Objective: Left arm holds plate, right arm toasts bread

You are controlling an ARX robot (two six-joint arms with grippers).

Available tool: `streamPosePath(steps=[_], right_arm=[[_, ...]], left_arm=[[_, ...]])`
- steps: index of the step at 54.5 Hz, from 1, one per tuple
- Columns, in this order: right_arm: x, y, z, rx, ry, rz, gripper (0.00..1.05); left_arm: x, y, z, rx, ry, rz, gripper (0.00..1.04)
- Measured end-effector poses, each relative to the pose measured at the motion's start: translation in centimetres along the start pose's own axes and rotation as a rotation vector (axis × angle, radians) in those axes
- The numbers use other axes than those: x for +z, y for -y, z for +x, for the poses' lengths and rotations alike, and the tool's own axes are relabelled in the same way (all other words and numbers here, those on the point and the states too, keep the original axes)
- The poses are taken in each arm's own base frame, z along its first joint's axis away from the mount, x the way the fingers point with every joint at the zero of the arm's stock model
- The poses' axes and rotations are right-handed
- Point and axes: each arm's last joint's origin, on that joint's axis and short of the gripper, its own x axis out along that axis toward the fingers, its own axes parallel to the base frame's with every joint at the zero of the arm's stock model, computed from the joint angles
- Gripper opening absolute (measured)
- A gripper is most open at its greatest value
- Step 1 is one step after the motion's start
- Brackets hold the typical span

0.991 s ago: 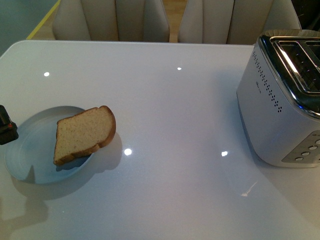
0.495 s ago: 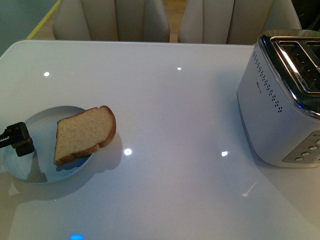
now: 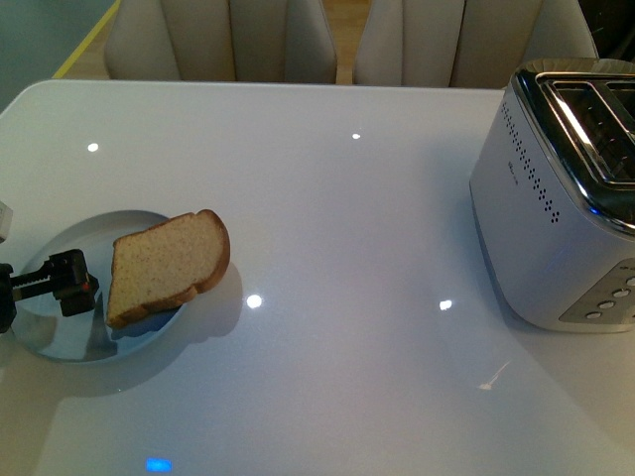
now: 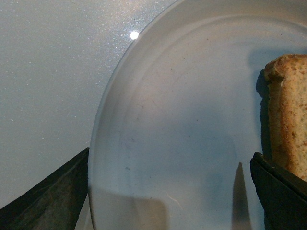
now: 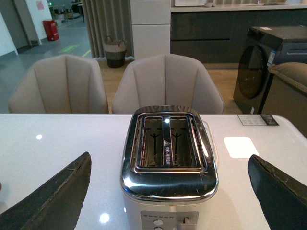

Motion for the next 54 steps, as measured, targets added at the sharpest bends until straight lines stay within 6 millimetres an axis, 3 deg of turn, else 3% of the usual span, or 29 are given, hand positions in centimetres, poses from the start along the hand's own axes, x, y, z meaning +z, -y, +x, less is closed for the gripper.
streamPosePath(steps=[3, 9, 27, 34, 54], right_arm=[[0.00, 0.00, 0.00, 0.000, 0.000, 0.000, 0.96], [0.00, 0.00, 0.00, 0.000, 0.000, 0.000, 0.96], [0.00, 0.00, 0.00, 0.000, 0.000, 0.000, 0.96], [0.00, 0.00, 0.00, 0.000, 0.000, 0.000, 0.96], [0.00, 0.00, 0.00, 0.000, 0.000, 0.000, 0.96]], left_arm=[[-0.01, 0.01, -0.01, -0.001, -0.001, 0.002, 0.96], [-0.05, -0.02, -0.02, 0.000, -0.004, 0.001, 0.80], [-0.68, -0.16, -0.17, 0.000, -0.052, -0.011, 0.19], [-0.56, -0.49, -0.34, -0.020, -0.058, -0.061, 0.03], [-0.65, -0.45, -0.73, -0.089, -0.078, -0.180, 0.03]])
